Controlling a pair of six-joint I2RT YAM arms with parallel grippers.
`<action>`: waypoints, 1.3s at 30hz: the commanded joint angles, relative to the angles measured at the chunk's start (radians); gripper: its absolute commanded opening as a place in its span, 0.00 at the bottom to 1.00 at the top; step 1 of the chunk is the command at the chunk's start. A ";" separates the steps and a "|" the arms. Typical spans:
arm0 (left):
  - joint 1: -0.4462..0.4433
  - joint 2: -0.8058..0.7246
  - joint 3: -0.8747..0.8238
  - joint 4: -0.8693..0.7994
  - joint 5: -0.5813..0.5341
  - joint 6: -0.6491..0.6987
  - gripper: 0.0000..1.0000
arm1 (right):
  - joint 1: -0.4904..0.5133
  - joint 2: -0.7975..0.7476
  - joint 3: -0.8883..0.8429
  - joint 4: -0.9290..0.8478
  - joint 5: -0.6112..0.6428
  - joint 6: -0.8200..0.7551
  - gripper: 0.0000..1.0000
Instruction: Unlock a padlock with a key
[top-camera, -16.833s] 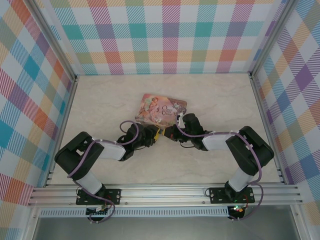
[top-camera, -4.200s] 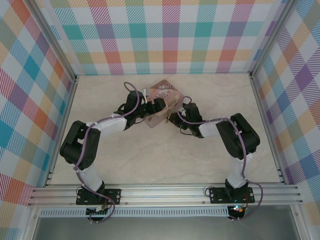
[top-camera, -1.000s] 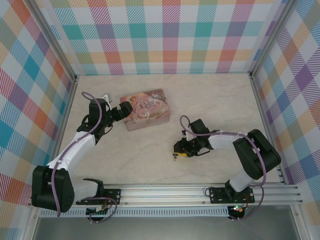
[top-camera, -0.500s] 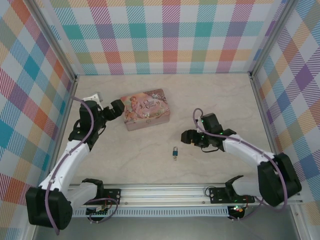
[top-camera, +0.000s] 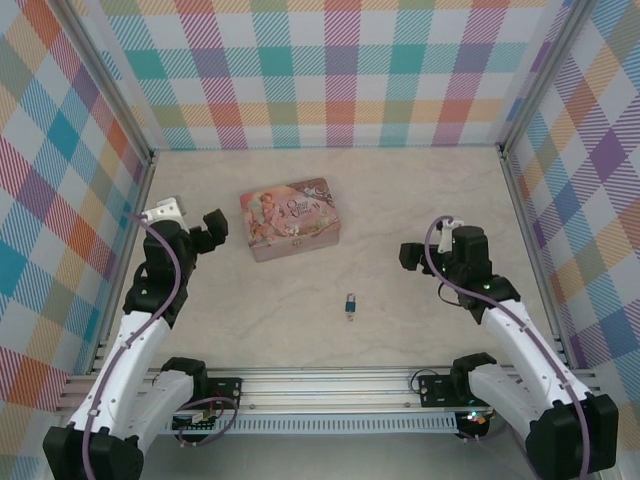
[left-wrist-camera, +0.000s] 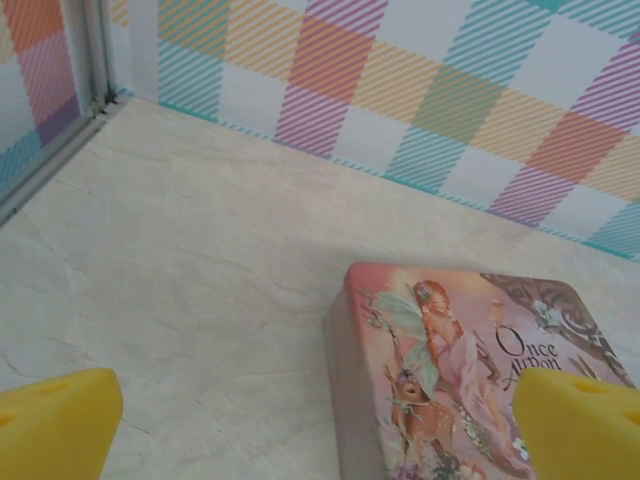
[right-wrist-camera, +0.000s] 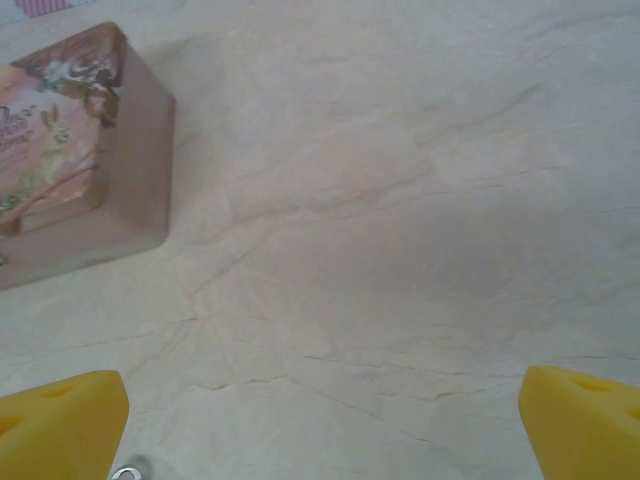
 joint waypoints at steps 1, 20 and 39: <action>0.012 -0.026 -0.073 0.080 -0.116 0.006 1.00 | -0.028 -0.025 -0.117 0.176 0.117 -0.084 1.00; 0.012 0.084 -0.325 0.321 -0.223 0.086 1.00 | -0.177 0.441 -0.243 1.001 0.034 -0.255 1.00; 0.018 0.489 -0.346 0.781 0.010 0.180 1.00 | -0.241 0.658 -0.175 1.089 -0.072 -0.206 1.00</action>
